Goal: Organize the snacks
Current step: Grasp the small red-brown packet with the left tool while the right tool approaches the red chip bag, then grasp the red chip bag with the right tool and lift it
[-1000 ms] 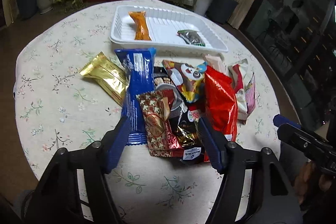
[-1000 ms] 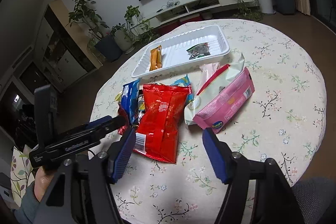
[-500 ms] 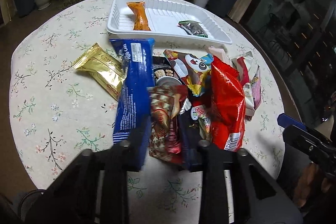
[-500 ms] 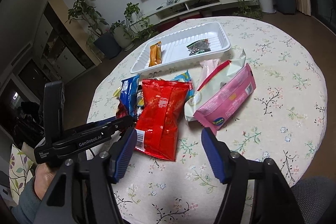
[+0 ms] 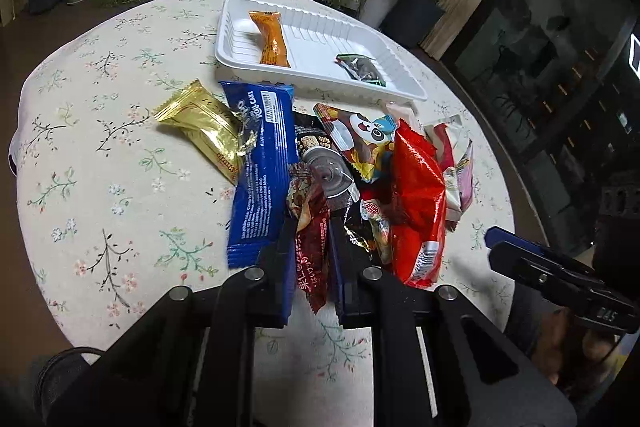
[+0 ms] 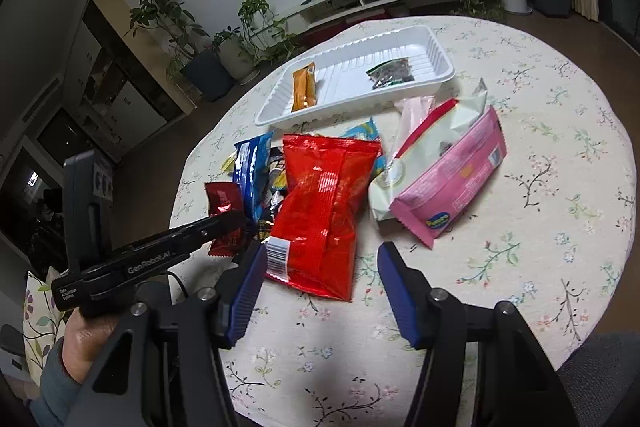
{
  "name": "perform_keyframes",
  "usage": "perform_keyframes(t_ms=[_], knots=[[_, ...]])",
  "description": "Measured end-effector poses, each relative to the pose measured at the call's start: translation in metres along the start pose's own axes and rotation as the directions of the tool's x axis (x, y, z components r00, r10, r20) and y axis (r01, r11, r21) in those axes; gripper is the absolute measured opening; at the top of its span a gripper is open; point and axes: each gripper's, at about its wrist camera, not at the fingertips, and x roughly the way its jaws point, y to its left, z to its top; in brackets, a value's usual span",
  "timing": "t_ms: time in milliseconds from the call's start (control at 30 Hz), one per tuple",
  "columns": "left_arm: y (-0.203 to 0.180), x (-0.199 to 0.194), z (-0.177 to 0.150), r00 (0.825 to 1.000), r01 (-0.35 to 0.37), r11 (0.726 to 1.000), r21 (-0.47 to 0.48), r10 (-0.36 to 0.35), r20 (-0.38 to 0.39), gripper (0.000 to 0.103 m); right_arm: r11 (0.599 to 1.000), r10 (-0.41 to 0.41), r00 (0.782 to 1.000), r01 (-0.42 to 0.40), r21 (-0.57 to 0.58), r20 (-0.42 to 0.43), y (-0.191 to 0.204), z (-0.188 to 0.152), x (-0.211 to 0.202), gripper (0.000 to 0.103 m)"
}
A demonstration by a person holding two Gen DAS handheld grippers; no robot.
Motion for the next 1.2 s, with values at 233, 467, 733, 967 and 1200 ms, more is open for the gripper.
perform_keyframes(t_ms=[233,467,733,967,1200], knots=[[0.005,-0.013,-0.011,0.999,0.048,0.999,-0.019,-0.047,0.006,0.013,1.0,-0.005,0.999,0.005,-0.006,-0.038,0.013,0.009,0.022,0.061],[0.007,-0.012,-0.016,0.997,0.079,0.996,-0.029,-0.079,0.005,0.013,0.999,-0.041,0.995,0.042,0.007,-0.087,0.011,0.014,0.044,0.064],[0.01,-0.006,-0.017,0.995,0.094,0.995,-0.039,-0.094,-0.008,0.013,0.998,-0.014,0.994,0.02,0.056,-0.109,-0.003,0.014,0.053,0.064],[0.009,-0.003,-0.018,0.995,0.103,0.994,-0.036,-0.103,-0.017,0.013,0.997,0.022,0.992,-0.014,0.071,-0.122,-0.009,0.013,0.056,0.053],[0.008,-0.003,-0.018,0.994,0.104,0.994,-0.04,-0.105,-0.015,0.013,0.996,0.053,0.994,-0.045,0.083,-0.1,-0.013,0.012,0.052,0.033]])
